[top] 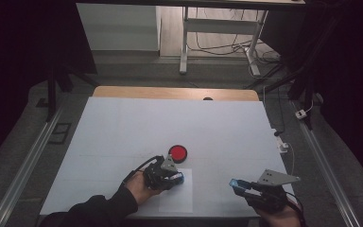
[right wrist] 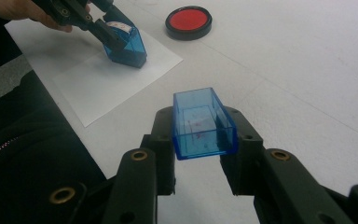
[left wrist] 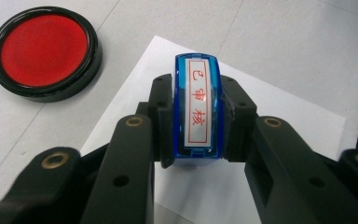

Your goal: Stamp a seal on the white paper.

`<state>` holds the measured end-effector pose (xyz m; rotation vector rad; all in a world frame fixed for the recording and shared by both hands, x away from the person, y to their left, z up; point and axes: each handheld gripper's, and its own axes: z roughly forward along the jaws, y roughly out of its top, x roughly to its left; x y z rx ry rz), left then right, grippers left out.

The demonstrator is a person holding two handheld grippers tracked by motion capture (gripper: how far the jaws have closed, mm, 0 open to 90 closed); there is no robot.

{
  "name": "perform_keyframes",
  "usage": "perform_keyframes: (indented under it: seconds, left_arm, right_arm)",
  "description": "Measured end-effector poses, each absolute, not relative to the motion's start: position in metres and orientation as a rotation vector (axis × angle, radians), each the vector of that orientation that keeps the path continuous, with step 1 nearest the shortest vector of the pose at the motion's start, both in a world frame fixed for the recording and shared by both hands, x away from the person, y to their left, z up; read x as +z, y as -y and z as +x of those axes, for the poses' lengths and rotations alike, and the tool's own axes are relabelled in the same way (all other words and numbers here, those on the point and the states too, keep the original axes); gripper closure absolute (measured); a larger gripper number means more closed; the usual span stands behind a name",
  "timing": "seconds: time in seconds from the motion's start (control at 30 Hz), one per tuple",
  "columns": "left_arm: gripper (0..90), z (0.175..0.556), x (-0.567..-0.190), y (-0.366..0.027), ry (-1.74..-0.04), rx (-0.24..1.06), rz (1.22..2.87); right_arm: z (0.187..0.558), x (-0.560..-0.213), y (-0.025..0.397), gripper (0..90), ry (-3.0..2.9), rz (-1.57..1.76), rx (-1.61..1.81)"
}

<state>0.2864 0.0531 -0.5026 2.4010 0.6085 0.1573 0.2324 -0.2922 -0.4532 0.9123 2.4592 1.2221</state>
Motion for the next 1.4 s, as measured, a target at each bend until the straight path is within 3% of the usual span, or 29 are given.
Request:
perform_keyframes:
  seconds: [0.63, 1.4]
  left_arm:
    - [70.1, 0.3, -0.509, -0.063, -0.664, 0.006, 2.331]
    - [69.9, 0.294, -0.5, -0.06, -0.612, 0.047, 2.338]
  right_arm:
    - [0.232, -0.453, 0.292, 67.8, -2.462, 0.91, 1.225]
    - [0.232, -0.453, 0.293, 67.8, -2.46, 0.912, 1.234]
